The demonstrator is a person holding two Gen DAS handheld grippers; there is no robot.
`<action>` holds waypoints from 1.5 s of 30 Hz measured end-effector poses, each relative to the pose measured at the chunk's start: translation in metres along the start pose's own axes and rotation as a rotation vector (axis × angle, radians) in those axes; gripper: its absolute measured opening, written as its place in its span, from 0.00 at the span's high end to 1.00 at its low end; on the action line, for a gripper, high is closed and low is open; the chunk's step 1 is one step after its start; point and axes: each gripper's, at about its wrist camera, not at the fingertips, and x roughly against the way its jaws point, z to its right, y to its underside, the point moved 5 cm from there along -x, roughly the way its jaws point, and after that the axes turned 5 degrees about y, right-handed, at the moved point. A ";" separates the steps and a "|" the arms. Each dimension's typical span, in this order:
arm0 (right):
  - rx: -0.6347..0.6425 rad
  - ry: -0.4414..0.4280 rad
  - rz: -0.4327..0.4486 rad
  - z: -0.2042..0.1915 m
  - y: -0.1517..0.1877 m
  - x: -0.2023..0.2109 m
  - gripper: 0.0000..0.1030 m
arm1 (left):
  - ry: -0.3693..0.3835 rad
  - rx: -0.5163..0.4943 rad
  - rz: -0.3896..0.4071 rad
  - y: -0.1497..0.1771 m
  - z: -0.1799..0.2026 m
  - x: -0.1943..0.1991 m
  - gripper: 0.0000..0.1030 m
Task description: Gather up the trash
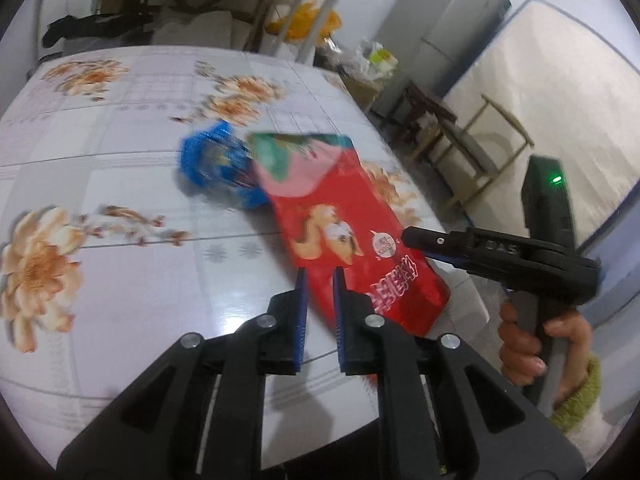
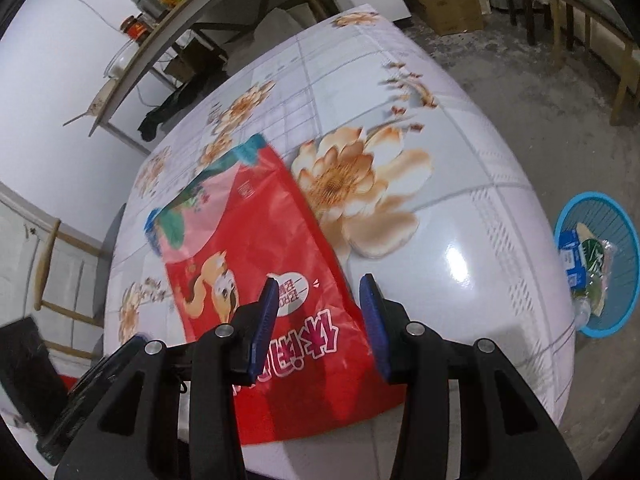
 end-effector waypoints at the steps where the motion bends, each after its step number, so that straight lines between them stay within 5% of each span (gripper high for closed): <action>1: 0.000 -0.020 -0.012 -0.001 0.004 0.001 0.60 | 0.010 -0.004 -0.015 0.001 0.003 -0.007 0.90; 6: 0.003 -0.135 -0.089 -0.002 0.017 0.002 0.59 | -0.023 -0.032 -0.093 0.009 0.002 -0.031 0.90; 16: -0.125 -0.436 -0.241 -0.001 0.026 -0.006 0.47 | -0.007 0.000 -0.089 0.007 -0.010 -0.028 0.90; 19: -0.151 -0.424 -0.231 0.002 0.025 -0.005 0.48 | -0.011 -0.010 -0.087 0.007 -0.012 -0.028 0.91; 23: -0.129 -0.281 -0.148 0.007 0.018 -0.002 0.53 | -0.022 -0.023 -0.080 0.009 -0.011 -0.028 0.94; 30: -0.040 -0.271 -0.238 -0.015 0.030 -0.002 0.53 | -0.022 -0.005 -0.074 0.010 -0.013 -0.028 0.99; 45: -0.207 -0.508 -0.370 -0.009 0.063 -0.009 0.54 | -0.031 -0.023 -0.072 0.012 -0.009 -0.028 1.00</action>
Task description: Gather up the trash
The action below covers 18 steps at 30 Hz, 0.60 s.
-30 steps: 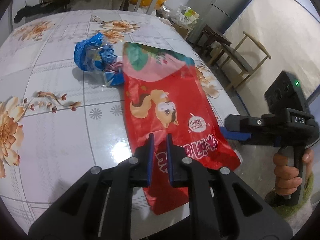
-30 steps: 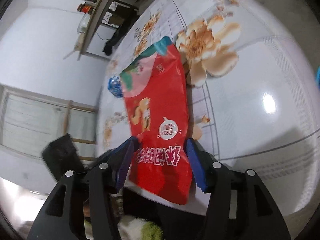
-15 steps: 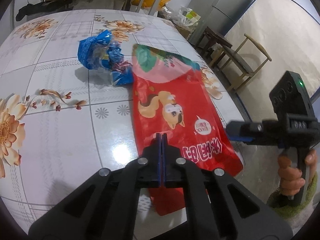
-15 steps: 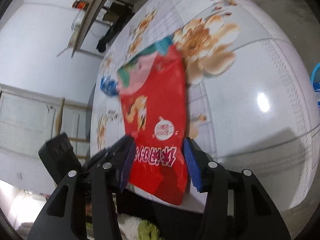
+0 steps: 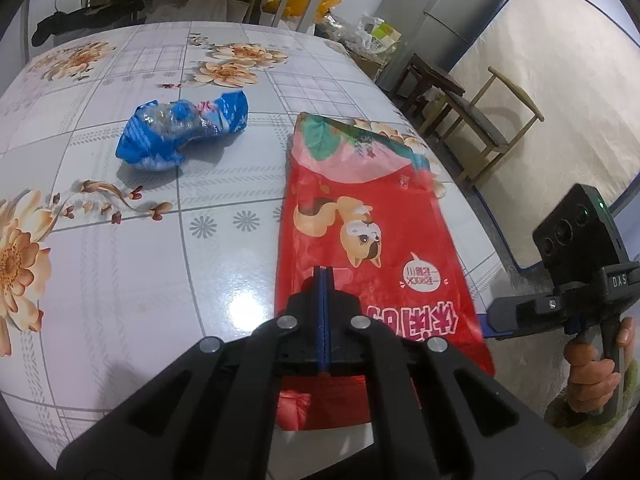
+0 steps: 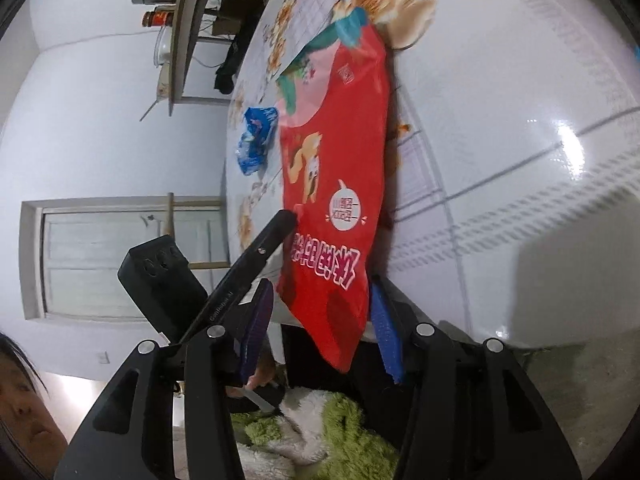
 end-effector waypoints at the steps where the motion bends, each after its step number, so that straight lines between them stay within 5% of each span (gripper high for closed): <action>1: 0.002 0.001 0.007 -0.002 -0.003 -0.004 0.56 | 0.001 -0.001 -0.002 0.000 0.000 0.000 1.00; 8: -0.010 0.070 0.090 -0.002 -0.020 -0.015 0.90 | 0.013 0.004 -0.002 0.001 0.000 0.001 1.00; 14: 0.016 0.130 0.167 0.006 -0.021 0.000 0.95 | 0.026 -0.016 0.004 -0.003 -0.001 0.008 0.97; 18: 0.023 0.164 0.210 0.016 -0.021 0.019 0.95 | -0.032 -0.036 0.113 -0.022 -0.010 0.031 0.68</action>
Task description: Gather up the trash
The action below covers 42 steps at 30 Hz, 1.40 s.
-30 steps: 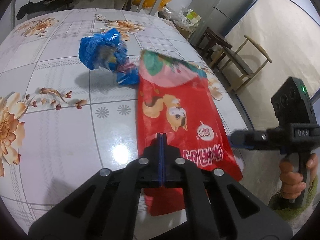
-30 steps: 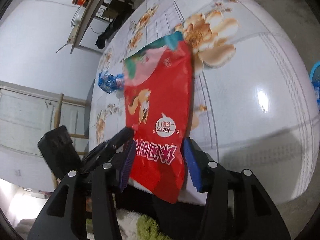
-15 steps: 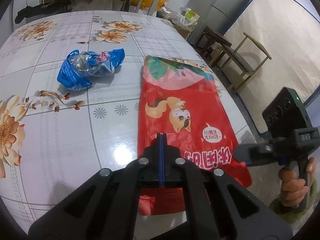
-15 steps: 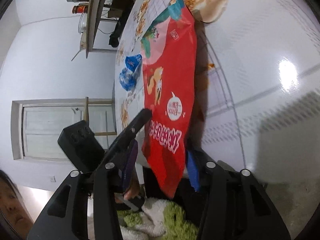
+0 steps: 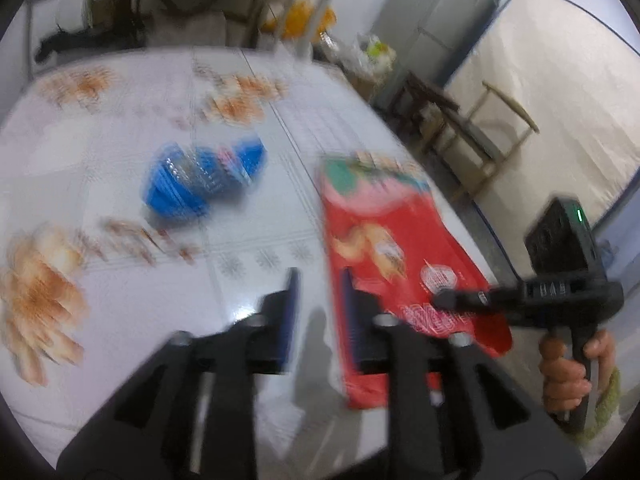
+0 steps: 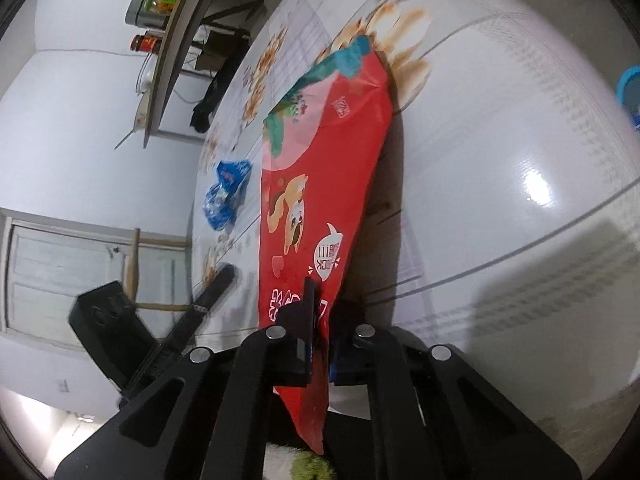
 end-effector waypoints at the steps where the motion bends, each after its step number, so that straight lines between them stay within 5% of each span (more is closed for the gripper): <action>1: -0.003 -0.001 0.002 0.001 -0.001 0.001 0.95 | -0.040 -0.018 0.031 -0.009 -0.004 0.005 0.60; 6: -0.013 -0.030 0.006 0.011 -0.005 0.005 0.95 | -0.202 -0.075 0.053 -0.043 -0.025 0.007 0.30; 12: -0.004 -0.045 0.004 0.015 -0.004 0.006 0.95 | -0.313 -0.096 -0.068 -0.055 -0.049 -0.026 0.30; 22: 0.011 -0.043 0.001 0.012 -0.006 0.007 0.95 | -0.382 -0.162 -0.147 -0.049 -0.049 -0.050 0.57; 42: -0.026 -0.102 0.012 0.008 -0.007 0.009 0.95 | -0.372 -0.189 -0.131 -0.046 -0.035 -0.046 0.69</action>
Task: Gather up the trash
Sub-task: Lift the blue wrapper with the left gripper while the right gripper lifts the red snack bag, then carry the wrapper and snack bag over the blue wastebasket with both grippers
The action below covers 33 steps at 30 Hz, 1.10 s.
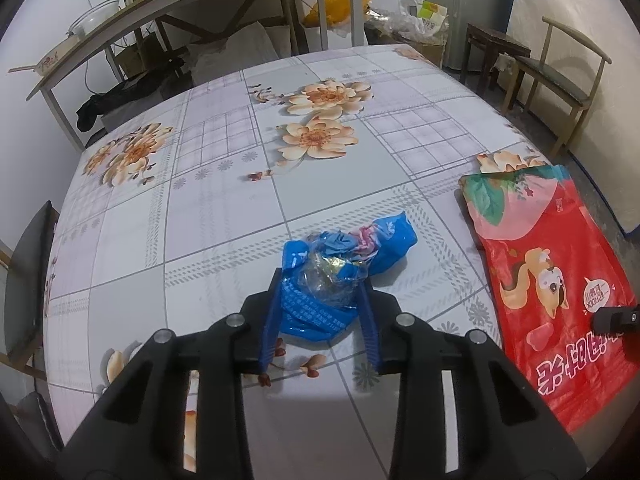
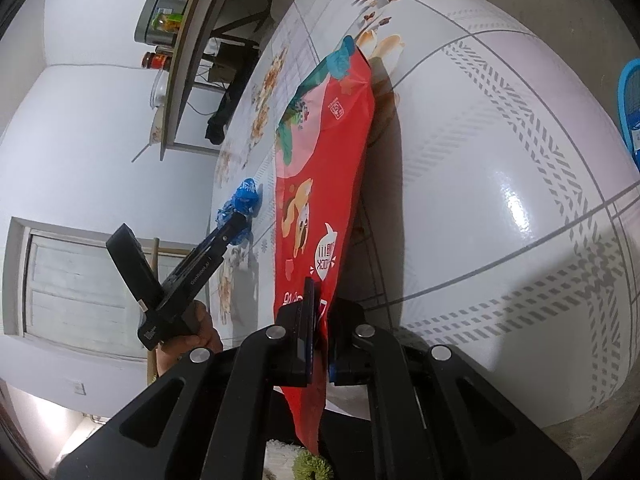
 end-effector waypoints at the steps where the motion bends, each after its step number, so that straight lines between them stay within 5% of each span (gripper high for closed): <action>1: 0.003 -0.002 0.006 -0.001 0.000 0.001 0.95 | 0.000 0.001 0.002 0.000 0.000 0.001 0.69; 20: 0.024 -0.041 0.075 -0.015 -0.004 0.025 0.97 | 0.008 -0.016 0.060 0.002 0.011 0.035 0.70; 28: 0.015 -0.043 0.237 -0.010 -0.012 0.089 0.97 | 0.105 -0.045 0.104 -0.010 0.045 0.059 0.70; 33: -0.031 -0.029 0.406 0.015 -0.010 0.160 0.97 | 0.231 -0.089 0.114 -0.028 0.091 0.067 0.70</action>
